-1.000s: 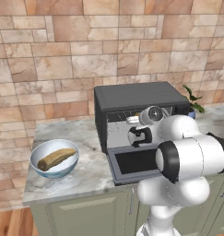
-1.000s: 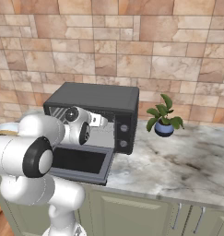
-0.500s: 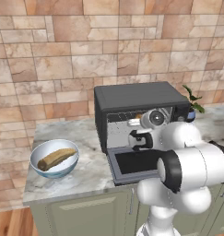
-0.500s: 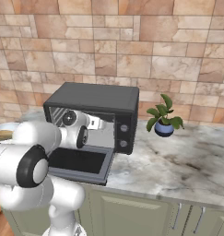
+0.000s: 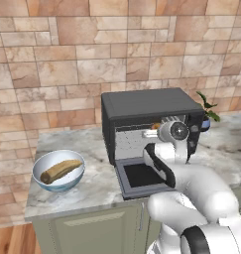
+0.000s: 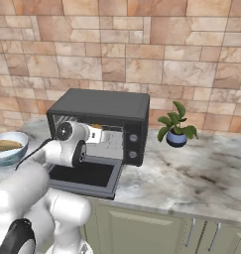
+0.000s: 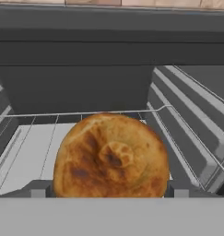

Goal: Pick up the heated bread from the toaster oven and place it in the bowl. Then move the bread bowl to the dining counter.

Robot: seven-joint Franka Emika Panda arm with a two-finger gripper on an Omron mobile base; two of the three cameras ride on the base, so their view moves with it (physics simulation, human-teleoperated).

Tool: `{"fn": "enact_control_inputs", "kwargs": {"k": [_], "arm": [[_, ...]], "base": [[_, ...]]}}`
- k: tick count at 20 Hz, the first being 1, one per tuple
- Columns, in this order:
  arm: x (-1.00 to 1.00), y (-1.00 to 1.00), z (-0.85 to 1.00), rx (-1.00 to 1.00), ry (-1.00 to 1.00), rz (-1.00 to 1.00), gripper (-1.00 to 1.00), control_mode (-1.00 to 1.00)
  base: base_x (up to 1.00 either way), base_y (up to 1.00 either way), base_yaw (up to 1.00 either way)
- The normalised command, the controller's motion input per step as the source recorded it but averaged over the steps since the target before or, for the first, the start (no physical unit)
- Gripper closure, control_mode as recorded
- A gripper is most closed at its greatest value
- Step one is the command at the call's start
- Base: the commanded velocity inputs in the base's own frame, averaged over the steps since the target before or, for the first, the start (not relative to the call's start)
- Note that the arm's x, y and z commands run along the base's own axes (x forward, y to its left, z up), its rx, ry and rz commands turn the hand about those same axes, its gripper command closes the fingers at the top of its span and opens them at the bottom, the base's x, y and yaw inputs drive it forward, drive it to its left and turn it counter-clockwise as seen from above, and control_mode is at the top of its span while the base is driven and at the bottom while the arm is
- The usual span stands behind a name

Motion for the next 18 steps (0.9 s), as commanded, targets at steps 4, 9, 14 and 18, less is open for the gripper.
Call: {"fn": "enact_control_inputs", "kwargs": {"k": [4,9,14,18], "arm": [[-1.00,-0.03,0.06,0.00,-0.15,0.00,1.00,-1.00],[-1.00,0.00,0.32,0.00,-0.09,0.00,1.00,-1.00],[-0.99,0.14,0.77,0.00,0.00,0.02,1.00,-1.00],[-0.87,0.52,0.85,0.00,0.09,0.15,1.00,-1.00]], "base": [[0.00,0.00,0.00],[0.00,0.00,0.00],[0.00,0.00,0.00],[0.00,0.00,0.00]]}}
